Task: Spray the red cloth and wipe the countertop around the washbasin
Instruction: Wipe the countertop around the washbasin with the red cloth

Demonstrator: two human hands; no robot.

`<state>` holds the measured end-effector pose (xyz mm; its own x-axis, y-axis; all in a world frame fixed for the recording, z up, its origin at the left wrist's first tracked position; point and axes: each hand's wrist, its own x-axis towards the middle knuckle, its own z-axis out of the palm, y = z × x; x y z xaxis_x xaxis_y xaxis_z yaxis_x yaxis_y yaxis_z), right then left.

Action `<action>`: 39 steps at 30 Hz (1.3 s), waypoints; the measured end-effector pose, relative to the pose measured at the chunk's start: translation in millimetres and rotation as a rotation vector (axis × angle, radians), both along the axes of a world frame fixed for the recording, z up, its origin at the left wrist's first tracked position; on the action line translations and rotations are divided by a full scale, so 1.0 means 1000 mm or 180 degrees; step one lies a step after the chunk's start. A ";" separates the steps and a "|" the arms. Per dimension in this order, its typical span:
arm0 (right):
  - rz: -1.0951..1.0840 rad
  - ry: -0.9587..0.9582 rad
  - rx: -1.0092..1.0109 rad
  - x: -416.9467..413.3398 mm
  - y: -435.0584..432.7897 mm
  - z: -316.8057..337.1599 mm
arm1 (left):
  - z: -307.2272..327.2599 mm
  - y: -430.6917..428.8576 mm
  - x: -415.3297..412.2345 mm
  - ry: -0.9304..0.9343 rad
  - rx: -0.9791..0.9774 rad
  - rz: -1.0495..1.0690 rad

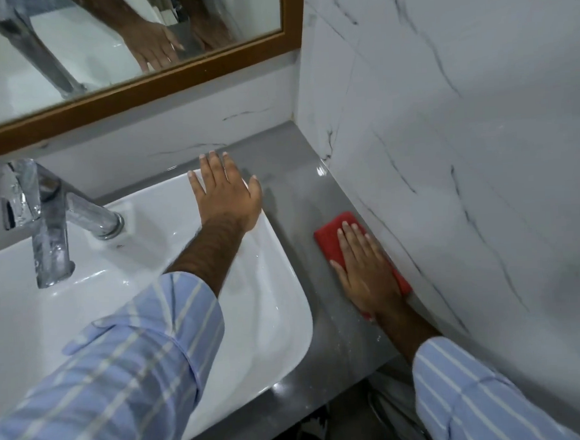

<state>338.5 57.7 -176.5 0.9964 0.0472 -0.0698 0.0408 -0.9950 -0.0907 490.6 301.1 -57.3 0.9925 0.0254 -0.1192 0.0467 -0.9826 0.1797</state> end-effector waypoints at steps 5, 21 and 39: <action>-0.0113 -0.0040 -0.0104 -0.084 -0.027 -0.004 | 0.018 0.000 -0.052 0.0203 -0.0733 -0.0025; -0.0887 0.0031 0.0190 -0.101 0.014 0.013 | 0.020 0.189 -0.303 0.1105 -0.0724 0.0225; -0.0187 -0.0086 0.0392 -0.209 0.173 0.004 | 0.028 0.292 -0.340 0.0246 0.0001 -0.0042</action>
<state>129.5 230.8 -172.0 0.9992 -0.0046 -0.0402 -0.0131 -0.9772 -0.2120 150.9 593.0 -29.4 0.9806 0.0125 -0.1955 0.0476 -0.9833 0.1758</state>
